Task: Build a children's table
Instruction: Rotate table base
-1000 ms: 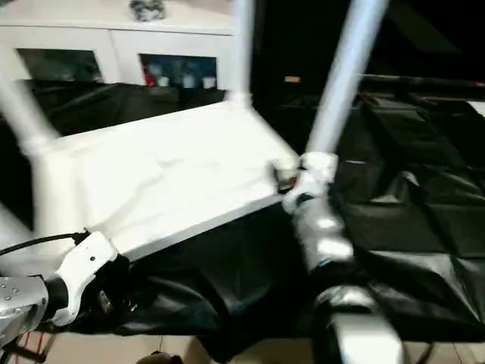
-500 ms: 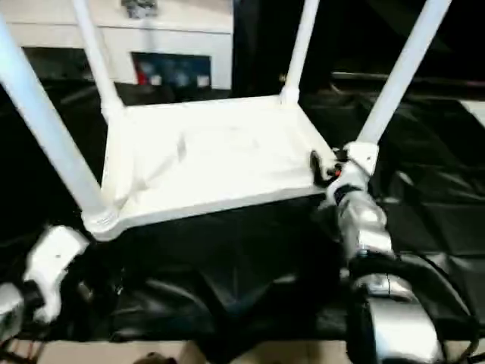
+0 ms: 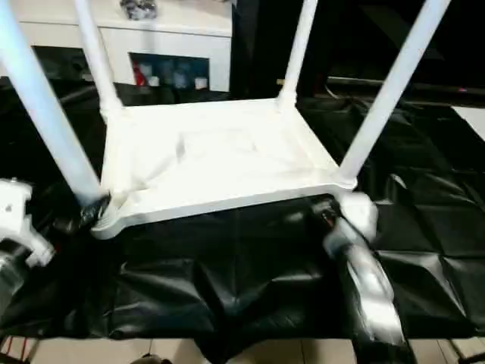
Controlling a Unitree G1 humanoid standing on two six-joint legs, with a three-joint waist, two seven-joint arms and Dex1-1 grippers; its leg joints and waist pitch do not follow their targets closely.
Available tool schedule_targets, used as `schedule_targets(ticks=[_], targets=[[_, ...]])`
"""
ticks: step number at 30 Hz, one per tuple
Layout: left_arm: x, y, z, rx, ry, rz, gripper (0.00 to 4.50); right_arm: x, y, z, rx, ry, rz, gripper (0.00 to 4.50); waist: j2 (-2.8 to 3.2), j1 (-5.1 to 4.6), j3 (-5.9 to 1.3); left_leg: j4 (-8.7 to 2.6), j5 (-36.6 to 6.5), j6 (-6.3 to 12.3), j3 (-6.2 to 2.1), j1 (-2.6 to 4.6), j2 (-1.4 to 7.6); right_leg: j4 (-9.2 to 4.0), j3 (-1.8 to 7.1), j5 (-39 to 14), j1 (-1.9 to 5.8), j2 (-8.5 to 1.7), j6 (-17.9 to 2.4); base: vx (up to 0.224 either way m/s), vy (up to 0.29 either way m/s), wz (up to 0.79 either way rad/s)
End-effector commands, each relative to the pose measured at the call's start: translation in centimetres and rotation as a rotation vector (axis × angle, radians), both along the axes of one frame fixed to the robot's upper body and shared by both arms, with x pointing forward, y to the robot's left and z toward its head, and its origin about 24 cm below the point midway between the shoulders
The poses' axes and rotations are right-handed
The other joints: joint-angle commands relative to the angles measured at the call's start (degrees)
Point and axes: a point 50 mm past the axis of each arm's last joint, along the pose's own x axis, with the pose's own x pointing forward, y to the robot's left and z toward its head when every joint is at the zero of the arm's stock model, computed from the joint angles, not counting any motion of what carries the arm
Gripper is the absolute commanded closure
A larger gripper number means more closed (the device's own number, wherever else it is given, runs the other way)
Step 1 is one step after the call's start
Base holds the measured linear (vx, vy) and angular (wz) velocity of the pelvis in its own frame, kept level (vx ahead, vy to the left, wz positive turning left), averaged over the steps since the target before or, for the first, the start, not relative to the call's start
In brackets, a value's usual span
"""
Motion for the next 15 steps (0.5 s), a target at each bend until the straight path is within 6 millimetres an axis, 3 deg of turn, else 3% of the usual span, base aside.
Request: schedule_targets(ticks=[1, 4, 5, 6, 7, 10, 11, 13, 15], targets=[[0.7, 0.0, 0.6, -0.057, -0.067, 0.026, 0.05, 0.2, -0.2, 0.6, -0.030, 0.003, -0.005, 0.71, 0.13, -0.32, -2.52, -5.13, -28.56, -3.26, -1.95, 1.32, 1.67, -5.65, 1.19, -29.23, 0.75, -1.95, -2.39, 0.000, 0.000, 0.00], [1.1, -0.9, 1.2, -0.118, -0.123, -0.040, 0.05, 1.0, -0.1, 0.6, -0.021, 0.024, -0.014, 0.71, 0.15, -0.89, -2.27, -5.07, -30.88, -3.41, -2.15, 1.60, 1.62, -6.04, 0.90, -31.65, 0.31, -2.05, -2.35, 0.000, 0.000, 0.00], [1.6, -2.2, 1.5, -0.191, -0.151, -0.141, 0.05, 2.3, 0.3, 0.8, -0.012, 0.040, -0.005, 0.71, -0.15, -1.55, -2.31, -4.98, -31.74, -3.54, -2.35, 1.46, 1.50, -6.29, 0.55, -33.58, 0.50, -2.19, -2.20, 0.000, 0.000, 0.00], [1.6, -2.4, 1.5, -0.208, -0.152, -0.161, 0.05, 2.5, 0.3, 0.9, -0.014, 0.043, -0.001, 0.71, -0.04, -1.72, -2.39, -4.95, -31.75, -3.69, -2.45, 1.43, 1.45, -6.09, 0.43, -33.62, 0.62, -2.31, -2.45, 0.000, 0.000, 0.00], [1.9, -3.2, 1.5, -0.234, -0.149, -0.222, 0.05, 3.4, 0.6, 0.9, -0.031, 0.064, 0.017, 0.71, 0.04, -1.68, -2.40, -4.94, -32.44, -3.84, -2.42, 1.75, 1.55, -6.30, 0.39, -33.41, 0.37, -2.27, -2.73, 0.000, 0.000, 0.00], [1.9, -3.2, 1.5, -0.234, -0.149, -0.222, 0.05, 3.4, 0.6, 0.9, -0.031, 0.064, 0.017, 0.71, 0.33, -1.54, -2.26, -5.10, -33.69, -4.19, -2.41, 2.27, 1.73, -6.42, 0.37, -31.48, 0.13, -2.17, -3.52, 0.000, 0.000, 0.00], [1.9, -3.2, 1.5, -0.234, -0.149, -0.222, 0.05, 3.4, 0.6, 0.9, -0.031, 0.064, 0.017, 0.71, 0.30, -1.34, -2.20, -5.00, -34.50, -4.27, -2.16, 2.70, 1.69, -6.62, 0.54, -30.67, -0.31, -2.00, -3.84, 0.000, 0.000, 0.00], [1.9, -3.2, 1.5, -0.234, -0.149, -0.222, 0.05, 3.4, 0.6, 0.9, -0.031, 0.064, 0.017, 0.71, 0.20, -1.33, -2.19, -4.95, -35.24, -4.27, -2.18, 2.92, 1.62, -6.70, 0.49, -30.83, -0.34, -1.90, -3.81, 0.000, 0.000, 0.00], [2.1, -3.5, 1.4, -0.237, -0.144, -0.254, 0.05, 3.9, 0.8, 0.9, -0.045, 0.082, 0.026, 0.71, 0.09, -1.46, -2.35, -5.28, -33.94, -3.99, -2.41, 2.26, 1.65, -6.15, 0.61, -29.07, 0.31, -2.02, -4.14, 0.000, 0.000, 0.00]])
